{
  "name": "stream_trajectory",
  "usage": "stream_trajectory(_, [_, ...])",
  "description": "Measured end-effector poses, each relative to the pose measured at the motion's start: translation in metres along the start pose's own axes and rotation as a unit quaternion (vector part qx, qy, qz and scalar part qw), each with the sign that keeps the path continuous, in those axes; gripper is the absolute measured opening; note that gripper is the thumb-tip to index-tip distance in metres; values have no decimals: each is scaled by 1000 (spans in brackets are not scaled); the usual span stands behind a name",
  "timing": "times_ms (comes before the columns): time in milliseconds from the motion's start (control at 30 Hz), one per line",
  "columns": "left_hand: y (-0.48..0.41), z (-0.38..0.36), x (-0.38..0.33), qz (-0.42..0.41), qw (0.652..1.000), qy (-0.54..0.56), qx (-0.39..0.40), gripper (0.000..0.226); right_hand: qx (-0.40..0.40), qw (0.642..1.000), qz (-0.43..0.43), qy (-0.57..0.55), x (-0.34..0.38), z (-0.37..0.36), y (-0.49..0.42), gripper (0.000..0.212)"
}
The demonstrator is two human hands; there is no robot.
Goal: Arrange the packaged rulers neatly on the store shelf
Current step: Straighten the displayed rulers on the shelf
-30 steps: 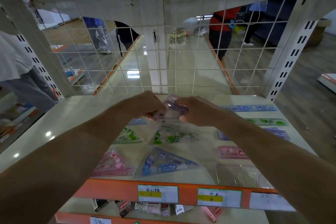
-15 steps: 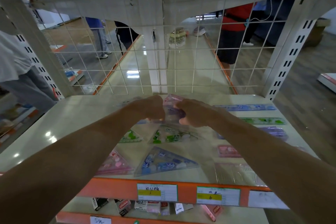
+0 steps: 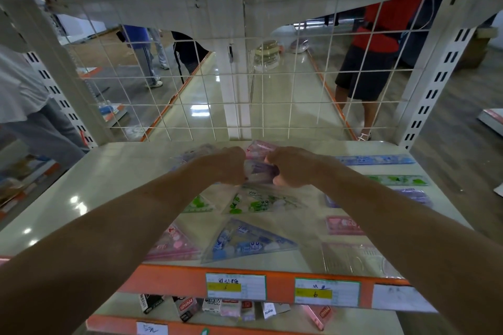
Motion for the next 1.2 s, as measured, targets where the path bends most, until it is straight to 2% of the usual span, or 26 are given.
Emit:
stream_trajectory(200, [1, 1, -1, 2, 1000, -21, 13, 36, 11, 1000, 1, 6, 2, 1, 0, 38])
stream_trajectory(400, [2, 0, -3, 2, 999, -29, 26, 10, 20, 999, -28, 11, -9, -4, -9, 24])
stream_trajectory(500, [0, -1, -4, 0, 999, -30, 21, 11, 19, 1000, -21, 2, -7, -4, -9, 30])
stream_trajectory(633, [-2, -2, -2, -1, 999, -34, 22, 17, 22, 999, -41, 1, -12, -7, -15, 23])
stream_trajectory(700, [-3, -2, -2, -1, 999, -25, 24, 11, 28, 998, -49, 3, -13, -9, -17, 23])
stream_trajectory(767, [-4, -4, 0, 0, 999, -18, 29, 21, 26, 999, -46, 10, -13, -9, -18, 21])
stream_trajectory(933, [-6, -5, -2, 1, 1000, -5, 29, 23, 31, 998, -52, 18, -12, -10, -19, 22])
stream_trajectory(1033, [-3, -2, 4, 3, 1000, -2, 28, 39, 55, 996, -69, 12, -13, -1, -13, 39])
stream_trajectory(1100, [-2, 1, 16, 8, 1000, 9, 13, 49, 43, 995, -84, -7, -15, 16, -2, 50])
stream_trajectory(1200, [5, 8, 30, 3, 999, 54, 3, 33, 8, 996, -79, -47, -18, 43, 18, 49])
Point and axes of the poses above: each hand's wrist, its own y-axis away from the middle knuckle, its own z-axis out of the back of the hand, x = y × z, the point moved 3 cm from there along -y, towards the middle knuckle, and after that the axes turned 7 degrees about x, right-handed, at the moved point
